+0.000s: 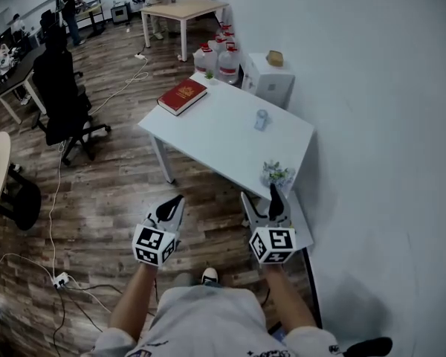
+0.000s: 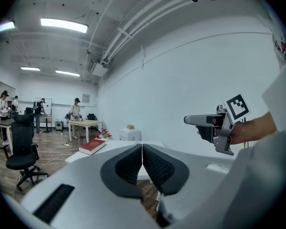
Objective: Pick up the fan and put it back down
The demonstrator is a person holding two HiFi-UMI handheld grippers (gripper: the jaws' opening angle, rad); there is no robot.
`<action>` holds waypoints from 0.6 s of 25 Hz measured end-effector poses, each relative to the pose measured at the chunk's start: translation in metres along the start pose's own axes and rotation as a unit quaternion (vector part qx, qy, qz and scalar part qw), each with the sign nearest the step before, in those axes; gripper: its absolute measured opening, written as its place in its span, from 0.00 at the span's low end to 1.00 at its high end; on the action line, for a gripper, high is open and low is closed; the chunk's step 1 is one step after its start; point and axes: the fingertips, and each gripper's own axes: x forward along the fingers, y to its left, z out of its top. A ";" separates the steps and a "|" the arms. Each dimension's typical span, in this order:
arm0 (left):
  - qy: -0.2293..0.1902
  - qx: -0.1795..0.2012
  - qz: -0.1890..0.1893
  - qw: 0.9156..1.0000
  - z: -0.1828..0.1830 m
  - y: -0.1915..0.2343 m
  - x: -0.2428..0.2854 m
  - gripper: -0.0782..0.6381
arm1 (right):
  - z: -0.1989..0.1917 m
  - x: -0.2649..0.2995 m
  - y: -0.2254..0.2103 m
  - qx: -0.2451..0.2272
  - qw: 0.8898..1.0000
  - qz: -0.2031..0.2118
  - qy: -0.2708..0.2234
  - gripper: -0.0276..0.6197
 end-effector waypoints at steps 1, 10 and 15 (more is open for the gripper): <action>0.001 0.000 -0.001 1.000 0.003 0.005 0.012 0.12 | 0.001 0.011 -0.006 0.001 1.000 0.000 0.001 0.58; 0.013 0.007 -0.023 1.000 0.008 0.052 0.104 0.12 | -0.013 0.081 -0.056 0.013 0.999 -0.031 0.007 0.58; 0.004 0.019 -0.063 0.998 0.024 0.085 0.180 0.12 | -0.008 0.138 -0.088 0.007 0.998 -0.069 0.002 0.58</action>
